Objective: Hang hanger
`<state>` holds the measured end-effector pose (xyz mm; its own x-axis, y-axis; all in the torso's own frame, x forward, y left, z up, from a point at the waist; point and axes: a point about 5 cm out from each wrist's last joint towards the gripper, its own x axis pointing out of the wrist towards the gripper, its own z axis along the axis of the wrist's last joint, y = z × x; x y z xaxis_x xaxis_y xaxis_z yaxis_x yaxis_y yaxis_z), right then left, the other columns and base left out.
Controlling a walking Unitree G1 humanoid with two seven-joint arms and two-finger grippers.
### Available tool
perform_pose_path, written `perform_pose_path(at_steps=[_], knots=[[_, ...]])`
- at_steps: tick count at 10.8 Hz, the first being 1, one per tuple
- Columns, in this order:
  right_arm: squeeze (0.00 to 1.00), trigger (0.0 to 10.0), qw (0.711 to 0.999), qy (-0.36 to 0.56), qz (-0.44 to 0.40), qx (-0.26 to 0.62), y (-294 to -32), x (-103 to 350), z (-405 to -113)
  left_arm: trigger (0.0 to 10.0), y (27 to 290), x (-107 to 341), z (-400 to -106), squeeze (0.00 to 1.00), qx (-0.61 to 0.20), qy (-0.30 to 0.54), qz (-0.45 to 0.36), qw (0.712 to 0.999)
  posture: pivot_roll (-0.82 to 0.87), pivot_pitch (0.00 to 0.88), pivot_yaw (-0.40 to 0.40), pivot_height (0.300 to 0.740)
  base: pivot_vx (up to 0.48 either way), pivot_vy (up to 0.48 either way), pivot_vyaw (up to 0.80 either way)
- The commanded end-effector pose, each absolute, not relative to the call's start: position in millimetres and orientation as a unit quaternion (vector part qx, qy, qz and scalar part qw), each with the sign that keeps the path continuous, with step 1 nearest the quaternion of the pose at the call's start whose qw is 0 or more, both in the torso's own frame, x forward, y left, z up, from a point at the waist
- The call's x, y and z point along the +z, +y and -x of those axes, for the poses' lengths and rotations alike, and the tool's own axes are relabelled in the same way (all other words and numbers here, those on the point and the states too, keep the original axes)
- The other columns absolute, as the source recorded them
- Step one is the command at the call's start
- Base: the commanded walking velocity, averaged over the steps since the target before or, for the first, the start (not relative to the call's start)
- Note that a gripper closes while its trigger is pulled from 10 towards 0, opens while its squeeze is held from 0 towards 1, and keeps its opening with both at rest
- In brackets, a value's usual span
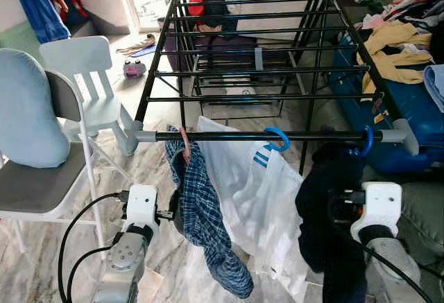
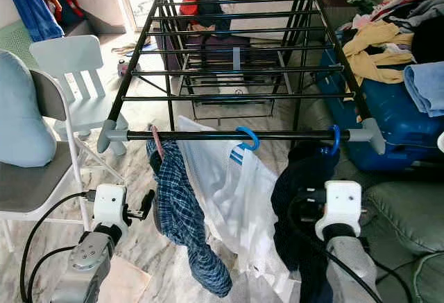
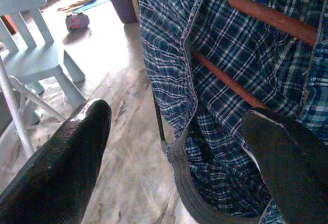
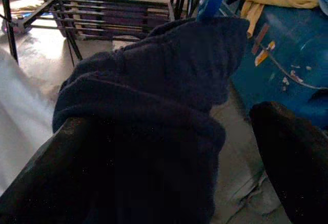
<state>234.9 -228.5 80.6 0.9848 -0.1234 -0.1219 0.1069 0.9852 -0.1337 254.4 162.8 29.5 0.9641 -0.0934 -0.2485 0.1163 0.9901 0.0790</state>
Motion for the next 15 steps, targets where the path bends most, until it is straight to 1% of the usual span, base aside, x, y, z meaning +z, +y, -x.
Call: perform_pose_path(at_steps=[1,3,4,5,6,7,10,15], knots=[[1.0,10.0,0.995,0.042,0.067,-0.058,-227,90,-238,10.0,166,30,-256,0.0,-0.047,0.125,-0.054,0.99,-0.16,0.0,0.061,0.74,0.0,0.0,0.0],[1.0,10.0,0.995,0.042,0.068,-0.057,-225,89,-238,10.0,166,30,-256,0.0,-0.047,0.127,-0.054,0.989,-0.16,0.0,0.063,0.74,0.0,0.0,0.0],[0.98,10.0,0.996,0.045,0.06,-0.052,-224,87,-238,10.0,167,30,-256,0.0,-0.047,0.127,-0.054,0.989,-0.16,0.0,0.063,0.74,0.0,0.0,0.0],[0.92,10.0,0.996,0.054,0.05,-0.041,-222,84,-238,10.0,167,29,-256,0.0,-0.046,0.128,-0.054,0.989,-0.16,0.0,0.063,0.74,0.0,0.0,0.0],[0.75,10.0,0.996,0.072,0.044,-0.031,-219,79,-237,10.0,167,29,-256,0.0,-0.047,0.128,-0.054,0.989,-0.16,0.0,0.063,0.74,0.0,0.0,0.0],[0.65,10.0,0.995,0.086,0.036,-0.03,-217,73,-236,10.0,167,29,-257,0.0,-0.047,0.128,-0.055,0.989,-0.16,0.0,0.063,0.74,0.0,0.0,0.0],[0.65,10.0,0.995,0.085,0.038,-0.031,-218,74,-236,10.0,167,29,-256,0.0,-0.048,0.13,-0.054,0.989,-0.16,0.0,0.063,0.74,-0.08,0.0,0.0],[0.65,10.0,0.995,0.082,0.041,-0.035,-219,75,-237,10.0,166,28,-256,0.0,-0.047,0.131,-0.053,0.989,-0.16,0.0,0.062,0.74,-0.419,0.0,0.0]])
